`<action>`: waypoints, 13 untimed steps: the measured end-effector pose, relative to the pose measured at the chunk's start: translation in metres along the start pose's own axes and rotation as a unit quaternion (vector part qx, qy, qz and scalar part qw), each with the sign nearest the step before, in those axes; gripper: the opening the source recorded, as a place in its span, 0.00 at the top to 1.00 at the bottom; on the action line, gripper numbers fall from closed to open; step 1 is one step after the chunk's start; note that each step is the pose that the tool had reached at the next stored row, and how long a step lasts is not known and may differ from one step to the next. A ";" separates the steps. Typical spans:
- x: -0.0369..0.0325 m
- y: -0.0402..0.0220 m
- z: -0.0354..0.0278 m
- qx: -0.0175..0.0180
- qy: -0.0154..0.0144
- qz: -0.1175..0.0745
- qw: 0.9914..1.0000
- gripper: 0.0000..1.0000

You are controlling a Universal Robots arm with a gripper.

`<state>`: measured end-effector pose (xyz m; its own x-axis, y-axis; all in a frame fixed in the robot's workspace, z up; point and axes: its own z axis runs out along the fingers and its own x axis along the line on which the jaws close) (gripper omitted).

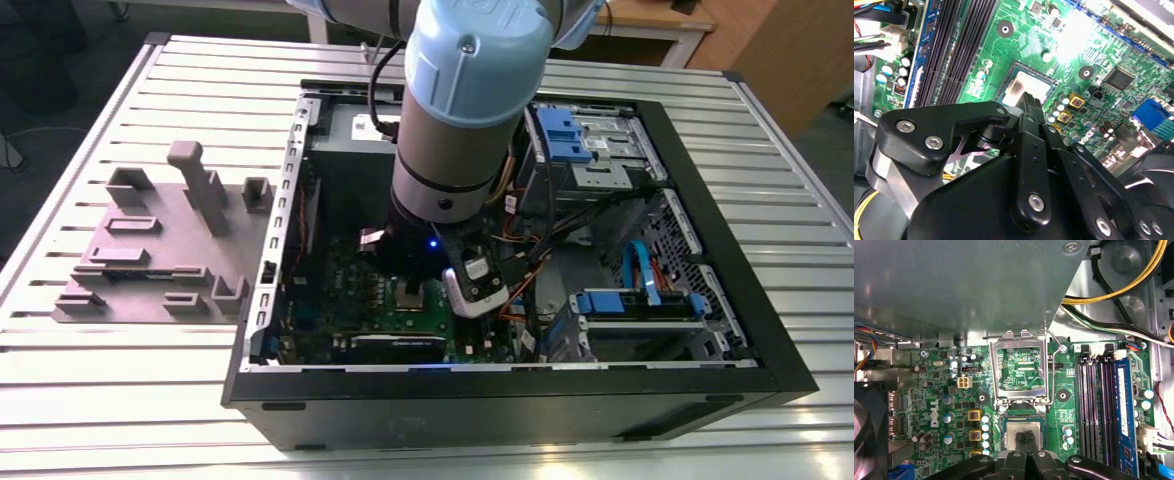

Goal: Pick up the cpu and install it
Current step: 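Close the cpu cover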

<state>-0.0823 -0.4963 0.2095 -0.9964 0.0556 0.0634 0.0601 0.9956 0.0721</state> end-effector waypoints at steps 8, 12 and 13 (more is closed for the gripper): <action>0.0013 0.0014 -0.0117 0.001 0.000 0.000 1.000 0.89; 0.0014 0.0022 -0.0113 0.003 0.002 -0.026 1.000 0.89; 0.0014 0.0022 -0.0112 0.003 0.002 -0.035 0.999 0.89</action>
<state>-0.0829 -0.4949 0.2209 -0.9979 -0.0142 0.0629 -0.0098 0.9975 0.0697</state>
